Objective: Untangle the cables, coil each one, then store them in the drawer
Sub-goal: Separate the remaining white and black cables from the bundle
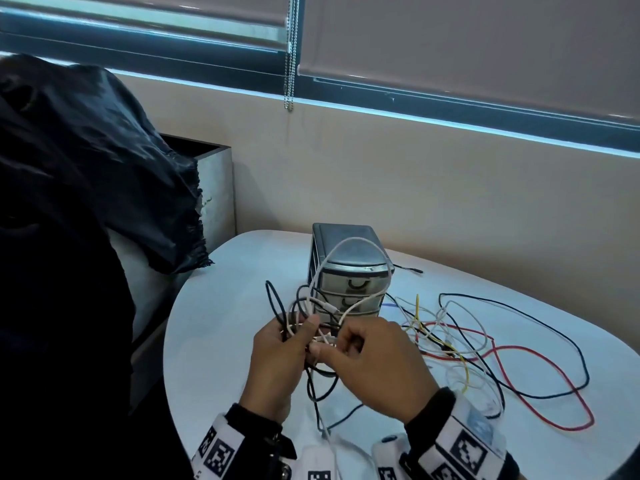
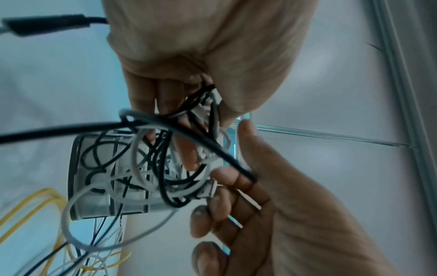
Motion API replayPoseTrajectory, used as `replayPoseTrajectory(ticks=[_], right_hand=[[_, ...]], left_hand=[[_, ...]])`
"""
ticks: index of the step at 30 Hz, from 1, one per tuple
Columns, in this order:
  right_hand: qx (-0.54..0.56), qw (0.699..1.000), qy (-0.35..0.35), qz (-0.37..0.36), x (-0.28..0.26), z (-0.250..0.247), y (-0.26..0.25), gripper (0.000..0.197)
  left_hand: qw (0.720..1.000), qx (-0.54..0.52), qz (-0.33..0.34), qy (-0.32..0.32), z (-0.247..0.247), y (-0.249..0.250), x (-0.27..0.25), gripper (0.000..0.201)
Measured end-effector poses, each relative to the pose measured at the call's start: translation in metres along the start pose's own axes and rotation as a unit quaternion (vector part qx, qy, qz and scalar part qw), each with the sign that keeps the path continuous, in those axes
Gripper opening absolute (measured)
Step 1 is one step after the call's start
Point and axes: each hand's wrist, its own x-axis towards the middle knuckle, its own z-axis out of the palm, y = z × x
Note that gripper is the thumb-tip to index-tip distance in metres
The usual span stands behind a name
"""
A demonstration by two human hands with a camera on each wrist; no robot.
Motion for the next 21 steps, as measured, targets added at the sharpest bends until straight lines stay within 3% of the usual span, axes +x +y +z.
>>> replayPoseTrajectory(ticks=[4, 8, 12, 15, 18, 21], right_hand=[[0.041, 0.999, 0.011, 0.025, 0.002, 0.001, -0.001, 0.037], [0.106, 0.992, -0.068, 0.018, -0.001, 0.003, -0.007, 0.017], [0.106, 0.985, -0.138, 0.013, -0.009, 0.001, -0.006, 0.014], [0.104, 0.979, -0.174, 0.023, -0.011, -0.006, -0.006, 0.012], [0.133, 0.975, -0.175, 0.024, -0.011, -0.008, -0.008, 0.012], [0.101, 0.987, -0.123, -0.019, -0.015, 0.003, -0.009, 0.017]], left_hand=[[0.999, -0.030, -0.010, 0.034, -0.005, -0.001, 0.006, 0.010], [0.998, -0.031, -0.007, 0.052, -0.007, -0.002, 0.010, 0.011], [0.993, -0.057, 0.001, 0.106, -0.012, -0.003, 0.018, 0.011], [0.992, -0.066, 0.006, 0.110, -0.014, -0.002, 0.019, 0.007], [0.990, -0.076, 0.008, 0.117, -0.013, -0.005, 0.019, 0.009], [0.987, -0.080, -0.003, 0.141, -0.012, -0.010, 0.023, 0.015]])
